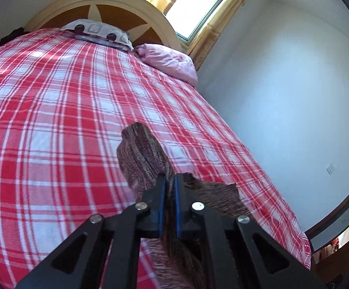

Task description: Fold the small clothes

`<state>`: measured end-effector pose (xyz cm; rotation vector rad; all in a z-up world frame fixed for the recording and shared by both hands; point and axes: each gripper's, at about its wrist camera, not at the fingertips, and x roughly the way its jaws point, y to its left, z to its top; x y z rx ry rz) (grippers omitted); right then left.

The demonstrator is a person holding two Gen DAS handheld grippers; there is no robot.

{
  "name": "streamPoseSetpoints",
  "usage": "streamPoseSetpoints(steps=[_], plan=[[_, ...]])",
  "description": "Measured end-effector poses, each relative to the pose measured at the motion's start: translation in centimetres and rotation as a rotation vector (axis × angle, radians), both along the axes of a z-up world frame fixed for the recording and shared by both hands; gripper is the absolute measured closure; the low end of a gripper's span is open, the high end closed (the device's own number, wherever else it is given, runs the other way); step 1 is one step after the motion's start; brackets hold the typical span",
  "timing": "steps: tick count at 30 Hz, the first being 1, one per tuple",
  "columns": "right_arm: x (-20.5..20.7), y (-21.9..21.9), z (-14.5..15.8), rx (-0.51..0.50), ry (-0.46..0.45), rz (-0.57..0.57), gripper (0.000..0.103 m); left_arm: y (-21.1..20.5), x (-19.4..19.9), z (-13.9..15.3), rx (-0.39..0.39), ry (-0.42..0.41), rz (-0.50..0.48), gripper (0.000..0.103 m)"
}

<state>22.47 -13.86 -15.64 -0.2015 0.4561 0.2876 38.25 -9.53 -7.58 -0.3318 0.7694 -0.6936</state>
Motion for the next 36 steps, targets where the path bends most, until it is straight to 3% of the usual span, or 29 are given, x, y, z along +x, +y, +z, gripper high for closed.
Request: streamPoseSetpoints(steps=[7, 16, 30, 36], plan=[[-0.2, -6.0, 1.1, 0.074, -0.002, -0.067, 0.099, -5.7, -0.5, 1.2, -0.002, -0.013, -0.060, 0.096], [-1.3, -13.1, 0.4, 0.150, 0.028, -0.175, 0.099, -13.1, -0.9, 1.0, 0.031, 0.004, -0.150, 0.096], [-3.2, -20.9, -3.3, 0.270, 0.212, -0.293, 0.099, -23.1, -2.8, -2.3, 0.124, 0.046, -0.286, 0.096], [-3.1, -23.3, -6.1, 0.413, 0.349, -0.304, 0.099, -25.6, -3.5, -3.9, 0.203, 0.050, -0.288, 0.095]])
